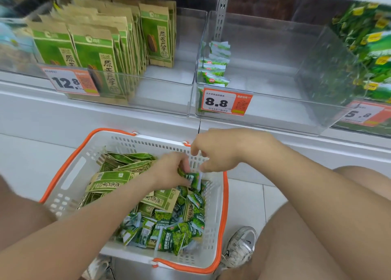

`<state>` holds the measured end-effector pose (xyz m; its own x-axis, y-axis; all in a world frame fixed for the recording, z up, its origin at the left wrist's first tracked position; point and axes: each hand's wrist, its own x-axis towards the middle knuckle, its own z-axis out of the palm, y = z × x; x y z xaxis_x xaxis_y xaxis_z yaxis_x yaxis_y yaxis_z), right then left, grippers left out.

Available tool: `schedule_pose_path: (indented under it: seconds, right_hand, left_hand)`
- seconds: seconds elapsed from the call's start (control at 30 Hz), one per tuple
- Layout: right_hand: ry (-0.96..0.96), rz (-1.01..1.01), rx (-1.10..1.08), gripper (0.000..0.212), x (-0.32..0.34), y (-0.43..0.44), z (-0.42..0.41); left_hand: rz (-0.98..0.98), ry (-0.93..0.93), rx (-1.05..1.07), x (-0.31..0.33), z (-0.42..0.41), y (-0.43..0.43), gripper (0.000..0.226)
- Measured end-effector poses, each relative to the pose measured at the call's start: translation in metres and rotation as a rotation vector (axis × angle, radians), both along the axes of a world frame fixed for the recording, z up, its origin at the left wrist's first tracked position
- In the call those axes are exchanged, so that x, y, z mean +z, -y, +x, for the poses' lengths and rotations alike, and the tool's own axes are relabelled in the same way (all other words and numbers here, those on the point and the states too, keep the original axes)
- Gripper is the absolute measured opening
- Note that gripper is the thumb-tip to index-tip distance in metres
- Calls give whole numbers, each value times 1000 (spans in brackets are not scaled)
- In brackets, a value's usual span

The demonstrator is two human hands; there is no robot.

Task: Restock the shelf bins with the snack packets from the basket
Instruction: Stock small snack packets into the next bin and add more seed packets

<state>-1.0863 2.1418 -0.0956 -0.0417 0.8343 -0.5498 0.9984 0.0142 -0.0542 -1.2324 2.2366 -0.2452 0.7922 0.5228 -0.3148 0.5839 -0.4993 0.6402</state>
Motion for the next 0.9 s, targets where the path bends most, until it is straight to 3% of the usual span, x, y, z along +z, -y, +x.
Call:
schedule_pose_path:
  seconds: [0.17, 0.3, 0.4, 0.5, 0.57, 0.63, 0.7, 0.8, 0.9]
  right_hand:
    - [-5, 163, -222, 36, 23, 7, 23]
    - [-436, 329, -554, 23, 36, 8, 28]
    - [-543, 444, -670, 12, 42, 11, 30]
    - [-694, 484, -714, 12, 51, 14, 31]
    - [-810, 478, -734, 27, 57, 16, 31]
    - [-817, 516, -716, 37, 59, 16, 31]
    - [-774, 590, -693, 29, 60, 14, 34]
    - [-791, 665, -739, 29, 65, 8, 45]
    - [-890, 901, -814, 20, 75, 4, 67]
  left_hand:
    - [-525, 465, 333, 66, 8, 0, 46]
    - [-584, 636, 306, 101, 6, 0, 42]
    - [-599, 680, 256, 118, 4, 2, 36]
    - [-515, 749, 296, 129, 5, 1, 28]
    - [-450, 775, 330, 135, 7, 0, 28]
    - [-408, 791, 328, 140, 9, 0, 32]
    - [-343, 811, 336, 145, 14, 0, 41]
    - [-114, 841, 319, 155, 20, 2, 40]
    - [222, 825, 295, 159, 24, -1, 36]
